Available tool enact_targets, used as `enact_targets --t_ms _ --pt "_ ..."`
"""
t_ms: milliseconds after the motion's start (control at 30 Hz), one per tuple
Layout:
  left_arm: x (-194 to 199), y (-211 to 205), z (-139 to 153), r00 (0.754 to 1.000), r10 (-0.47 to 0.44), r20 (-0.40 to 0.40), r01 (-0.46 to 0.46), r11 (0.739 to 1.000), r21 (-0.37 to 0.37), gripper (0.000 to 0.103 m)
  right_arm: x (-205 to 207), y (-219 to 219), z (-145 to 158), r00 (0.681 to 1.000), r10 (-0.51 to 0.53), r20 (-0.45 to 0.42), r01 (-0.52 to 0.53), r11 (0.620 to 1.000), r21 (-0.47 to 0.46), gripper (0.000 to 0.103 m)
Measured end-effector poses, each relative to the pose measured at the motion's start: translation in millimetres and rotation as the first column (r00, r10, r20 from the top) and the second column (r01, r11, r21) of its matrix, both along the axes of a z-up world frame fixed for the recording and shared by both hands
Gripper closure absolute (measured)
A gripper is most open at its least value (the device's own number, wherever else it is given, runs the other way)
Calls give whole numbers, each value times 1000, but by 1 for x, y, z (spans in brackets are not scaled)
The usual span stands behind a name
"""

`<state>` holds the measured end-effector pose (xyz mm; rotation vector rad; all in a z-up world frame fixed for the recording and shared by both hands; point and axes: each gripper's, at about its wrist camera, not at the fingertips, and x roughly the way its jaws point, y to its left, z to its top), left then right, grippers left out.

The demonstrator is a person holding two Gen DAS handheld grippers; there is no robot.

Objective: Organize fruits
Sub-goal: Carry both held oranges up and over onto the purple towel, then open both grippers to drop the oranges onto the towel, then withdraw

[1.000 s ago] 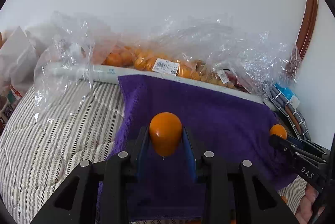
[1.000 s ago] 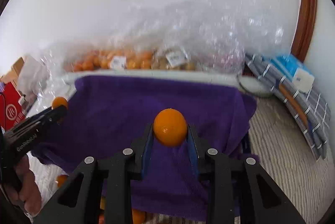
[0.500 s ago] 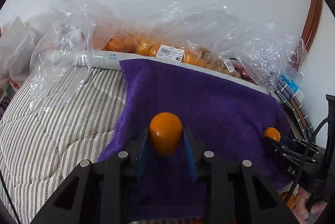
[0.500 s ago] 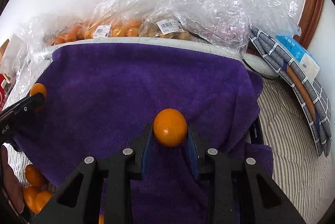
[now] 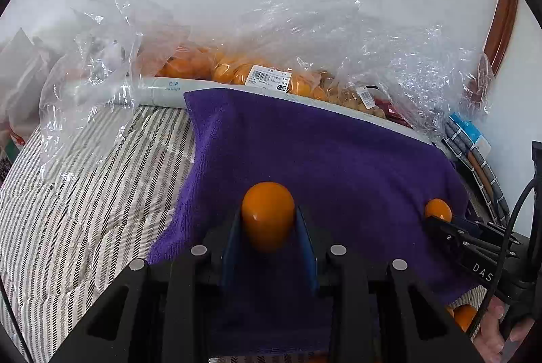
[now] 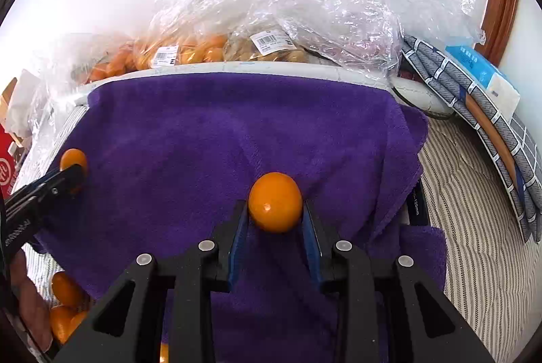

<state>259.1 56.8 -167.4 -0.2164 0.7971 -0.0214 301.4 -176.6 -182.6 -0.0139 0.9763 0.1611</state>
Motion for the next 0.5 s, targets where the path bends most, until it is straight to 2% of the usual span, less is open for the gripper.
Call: enact_targets --t_ms 167,267,333,400,433,500 --pt "0 0 0 1000 -7 0 7 1000 -1 72 0 3 -1 1000 -1 -17 0 1000 -17 71" --pt "0 -1 0 1000 -14 3 14 1000 -3 71 0 2 -2 1000 -1 -18 1 1000 -15 67" --pt "-1 -1 1 1000 -19 8 19 1000 -2 62 0 1 1 1000 -2 -5 2 1000 -8 49" --pt "-3 -2 2 1000 -22 19 22 1000 0 59 -3 0 7 1000 -12 23 12 1000 -6 34" --pt "-3 -2 3 1000 -20 22 20 1000 3 57 -5 -1 11 999 -16 43 16 1000 -5 29" --pt "-3 -2 4 1000 -17 24 17 1000 6 56 -8 -2 18 997 -21 75 22 1000 -5 28"
